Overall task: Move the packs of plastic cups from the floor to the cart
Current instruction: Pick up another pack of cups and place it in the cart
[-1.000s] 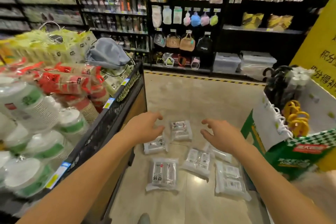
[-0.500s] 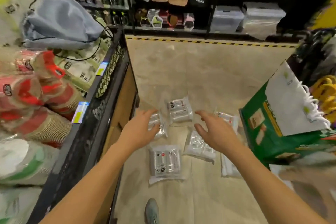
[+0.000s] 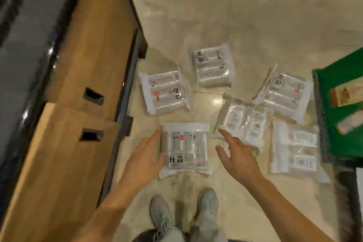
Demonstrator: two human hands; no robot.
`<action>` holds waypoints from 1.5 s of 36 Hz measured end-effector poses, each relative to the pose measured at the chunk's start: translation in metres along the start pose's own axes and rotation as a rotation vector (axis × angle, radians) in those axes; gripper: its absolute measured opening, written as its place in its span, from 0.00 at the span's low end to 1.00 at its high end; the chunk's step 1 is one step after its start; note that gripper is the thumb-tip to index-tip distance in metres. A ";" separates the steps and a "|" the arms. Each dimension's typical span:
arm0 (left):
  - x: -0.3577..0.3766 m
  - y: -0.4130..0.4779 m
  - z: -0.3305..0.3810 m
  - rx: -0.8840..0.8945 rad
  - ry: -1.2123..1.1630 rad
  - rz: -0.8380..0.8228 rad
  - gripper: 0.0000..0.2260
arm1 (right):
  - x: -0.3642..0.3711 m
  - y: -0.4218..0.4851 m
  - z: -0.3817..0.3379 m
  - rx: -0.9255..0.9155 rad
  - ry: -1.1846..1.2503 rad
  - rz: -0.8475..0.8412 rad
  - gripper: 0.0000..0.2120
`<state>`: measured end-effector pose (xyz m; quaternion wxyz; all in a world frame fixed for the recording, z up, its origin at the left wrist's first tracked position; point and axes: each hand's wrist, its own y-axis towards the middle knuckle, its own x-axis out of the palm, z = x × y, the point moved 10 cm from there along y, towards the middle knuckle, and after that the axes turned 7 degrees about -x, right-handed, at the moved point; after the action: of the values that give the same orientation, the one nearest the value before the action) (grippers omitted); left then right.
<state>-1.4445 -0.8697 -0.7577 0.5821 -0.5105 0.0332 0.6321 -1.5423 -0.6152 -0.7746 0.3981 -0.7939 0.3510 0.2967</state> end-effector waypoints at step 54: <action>-0.472 -0.207 0.262 0.267 -0.305 0.267 0.30 | -0.474 -0.102 -0.349 -0.321 0.177 0.279 0.30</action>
<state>-1.5380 -0.9684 -0.1954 0.5540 -0.3188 0.0951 0.7632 -1.6678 -0.7120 -0.1984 0.1895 -0.8138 0.4391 0.3303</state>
